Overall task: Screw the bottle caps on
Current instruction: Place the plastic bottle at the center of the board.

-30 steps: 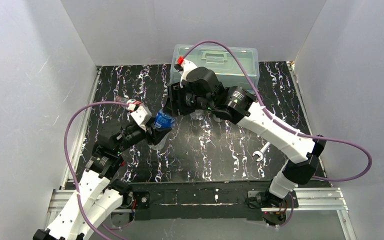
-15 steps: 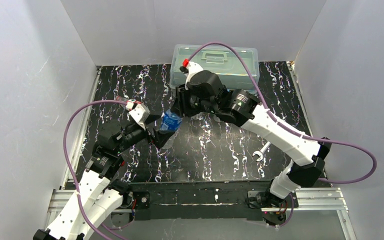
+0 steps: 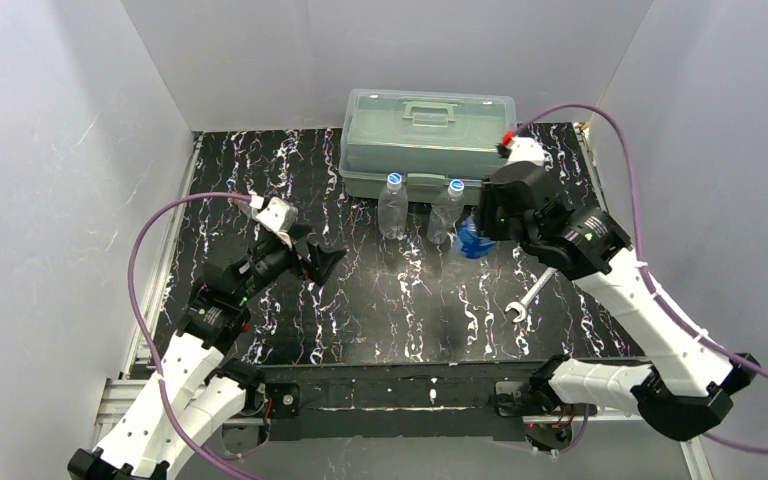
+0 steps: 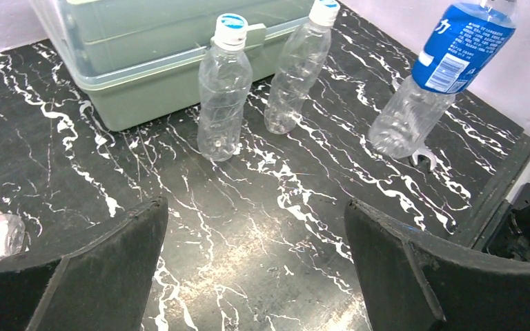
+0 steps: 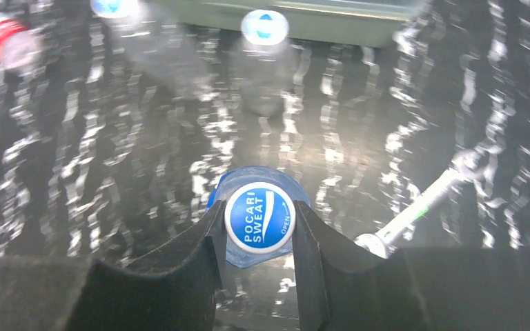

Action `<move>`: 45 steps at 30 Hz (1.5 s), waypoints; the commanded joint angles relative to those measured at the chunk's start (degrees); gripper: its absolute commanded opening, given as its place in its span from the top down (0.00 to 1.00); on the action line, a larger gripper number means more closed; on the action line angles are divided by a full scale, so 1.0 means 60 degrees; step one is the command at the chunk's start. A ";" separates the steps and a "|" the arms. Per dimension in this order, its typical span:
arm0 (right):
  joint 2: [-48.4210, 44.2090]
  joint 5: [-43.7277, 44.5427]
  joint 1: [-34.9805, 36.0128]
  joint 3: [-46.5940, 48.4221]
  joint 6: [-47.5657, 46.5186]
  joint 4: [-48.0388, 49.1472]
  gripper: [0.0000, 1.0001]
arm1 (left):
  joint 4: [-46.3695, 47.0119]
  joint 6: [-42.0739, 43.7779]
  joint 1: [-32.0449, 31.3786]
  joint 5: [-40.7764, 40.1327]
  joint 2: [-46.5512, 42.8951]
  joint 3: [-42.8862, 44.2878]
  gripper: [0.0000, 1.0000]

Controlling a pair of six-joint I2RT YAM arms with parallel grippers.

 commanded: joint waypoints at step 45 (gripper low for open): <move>0.2960 -0.1640 -0.5263 -0.2693 -0.2405 0.7189 0.59 | -0.0163 0.0274 0.0100 -0.1084 0.0418 0.0110 0.02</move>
